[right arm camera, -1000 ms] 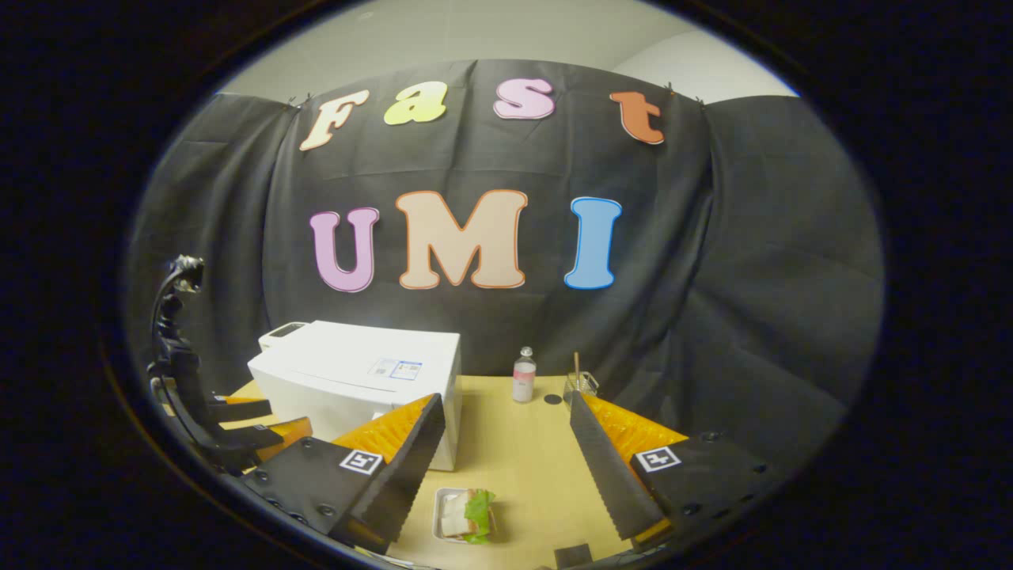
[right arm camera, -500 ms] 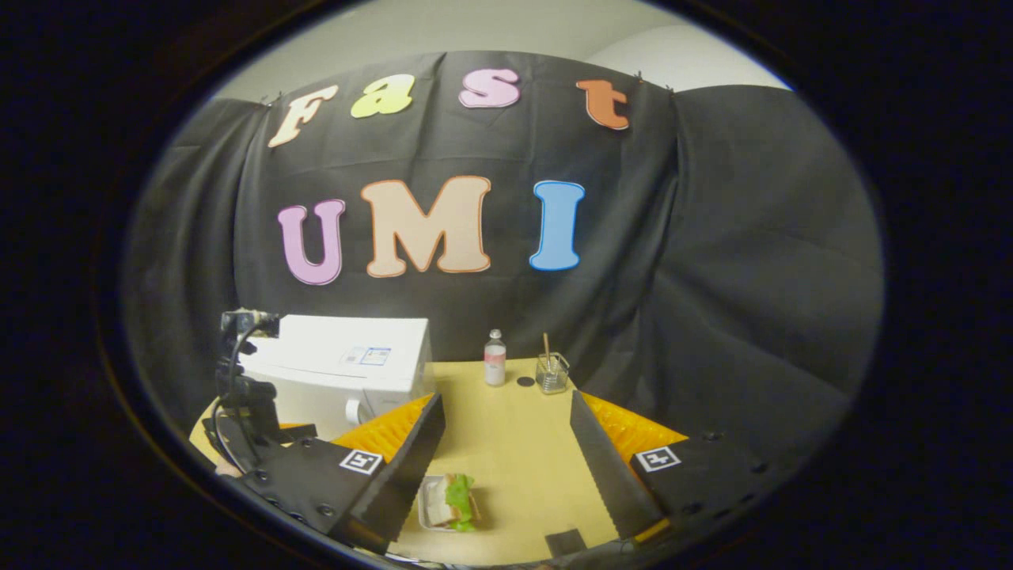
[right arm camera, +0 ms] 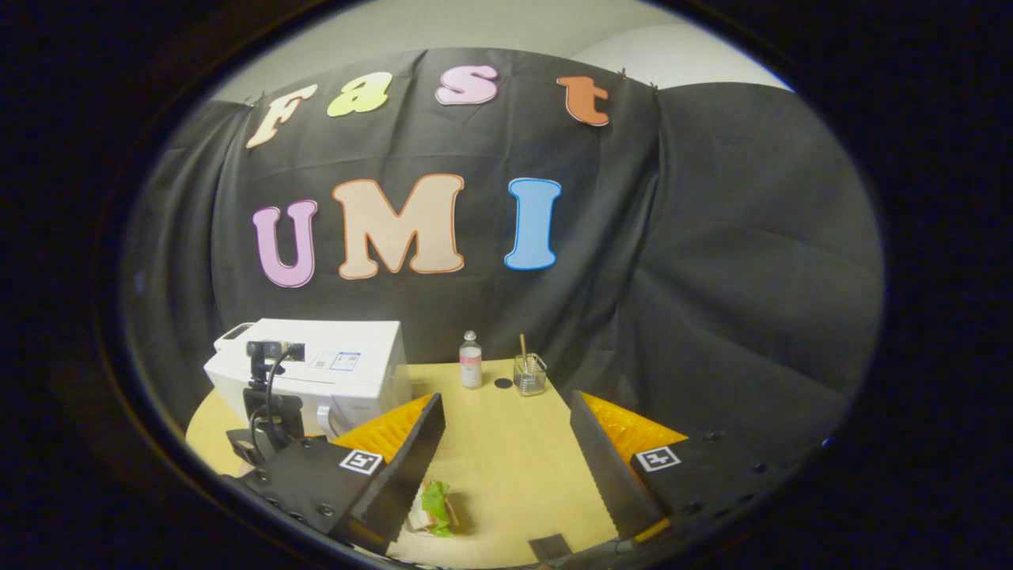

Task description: Open the microwave oven with the left hand, put the food in, and close the microwave oven.

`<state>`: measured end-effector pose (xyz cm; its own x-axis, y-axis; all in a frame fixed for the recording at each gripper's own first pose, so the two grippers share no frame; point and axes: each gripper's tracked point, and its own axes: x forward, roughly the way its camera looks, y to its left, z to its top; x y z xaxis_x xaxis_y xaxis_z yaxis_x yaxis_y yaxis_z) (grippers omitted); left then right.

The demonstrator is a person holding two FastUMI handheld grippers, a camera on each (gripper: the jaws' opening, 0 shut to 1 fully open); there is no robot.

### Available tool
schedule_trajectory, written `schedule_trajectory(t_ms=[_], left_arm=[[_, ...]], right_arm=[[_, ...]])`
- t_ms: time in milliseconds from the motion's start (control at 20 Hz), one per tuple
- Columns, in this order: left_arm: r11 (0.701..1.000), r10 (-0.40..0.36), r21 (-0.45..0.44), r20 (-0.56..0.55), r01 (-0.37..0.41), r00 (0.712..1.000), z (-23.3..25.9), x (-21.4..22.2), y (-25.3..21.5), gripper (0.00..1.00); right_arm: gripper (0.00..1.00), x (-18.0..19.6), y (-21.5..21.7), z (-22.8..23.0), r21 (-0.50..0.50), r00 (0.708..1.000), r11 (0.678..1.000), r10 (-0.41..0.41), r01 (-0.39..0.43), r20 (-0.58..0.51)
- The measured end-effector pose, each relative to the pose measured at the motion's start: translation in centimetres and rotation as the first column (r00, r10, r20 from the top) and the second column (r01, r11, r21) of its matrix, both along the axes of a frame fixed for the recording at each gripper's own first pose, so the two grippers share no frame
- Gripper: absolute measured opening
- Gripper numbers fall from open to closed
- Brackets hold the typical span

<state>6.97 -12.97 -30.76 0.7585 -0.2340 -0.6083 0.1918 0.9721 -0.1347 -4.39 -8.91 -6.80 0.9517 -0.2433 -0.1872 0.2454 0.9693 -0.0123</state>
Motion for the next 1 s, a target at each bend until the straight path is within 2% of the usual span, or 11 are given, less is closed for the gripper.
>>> schedule_trajectory(t_ms=[100, 200, 350, 450, 500, 550, 700, 750, 850, 900, 1000], left_arm=[[1.0, 0.012, -0.011, -0.005, -0.012, 1.0, -0.4, 0.6, -0.2, 0.81], [1.0, 0.024, -0.013, -0.013, -0.024, 1.0, -0.8, 0.9, -0.2, 0.75], [0.999, 0.044, -0.02, -0.026, -0.045, 0.999, -1.4, 1.3, -0.3, 0.55], [0.998, 0.055, -0.005, -0.026, -0.055, 0.998, -1.5, 1.4, 0.1, 0.52], [0.998, 0.057, -0.003, -0.025, -0.057, 0.998, -1.5, 1.5, 0.2, 0.4], [0.998, 0.061, 0.0, -0.03, -0.061, 0.998, -1.6, 1.4, 0.3, 0.43], [0.998, 0.049, 0.028, -0.019, -0.049, 0.999, -1.7, 1.4, 0.4, 0.31], [0.998, 0.047, 0.048, -0.012, -0.046, 0.999, -1.7, 1.4, 0.4, 0.31], [0.996, 0.043, 0.074, 0.001, -0.043, 0.999, -1.6, 1.3, 0.5, 0.25], [0.996, 0.041, 0.079, 0.001, -0.041, 0.999, -1.7, 1.3, 0.5, 0.22], [0.996, 0.04, 0.075, 0.002, -0.04, 0.999, -1.6, 1.3, 0.5, 0.2]], right_arm=[[0.97, 0.4, 0.2, -0.2, 0.003, 1.0, 1.0, 0.017, -0.017, -0.014], [0.97, 0.8, 0.2, -0.2, -0.002, 0.999, 1.0, 0.028, -0.028, -0.018], [1.0, 1.4, 0.2, -0.8, 0.002, 0.999, 0.999, 0.035, -0.035, -0.027], [0.97, 1.6, 0.3, -1.1, 0.008, 0.999, 0.999, 0.043, -0.043, -0.033], [0.97, 1.6, 0.4, -1.1, 0.008, 0.998, 0.999, 0.048, -0.047, -0.037], [1.0, 1.7, 0.5, -1.3, 0.008, 0.998, 0.999, 0.053, -0.052, -0.04], [0.97, 1.7, 1.2, -1.4, 0.008, 0.996, 0.997, 0.076, -0.076, -0.046], [0.97, 1.6, 1.5, -1.6, 0.007, 0.995, 0.996, 0.085, -0.084, -0.047], [1.0, 1.4, 2.1, -1.7, 0.006, 0.994, 0.995, 0.099, -0.099, -0.052], [1.0, 1.3, 2.4, -1.9, 0.008, 0.993, 0.994, 0.106, -0.106, -0.055], [0.97, 0.9, 2.9, -2.3, 0.016, 0.991, 0.993, 0.119, -0.118, -0.063]])
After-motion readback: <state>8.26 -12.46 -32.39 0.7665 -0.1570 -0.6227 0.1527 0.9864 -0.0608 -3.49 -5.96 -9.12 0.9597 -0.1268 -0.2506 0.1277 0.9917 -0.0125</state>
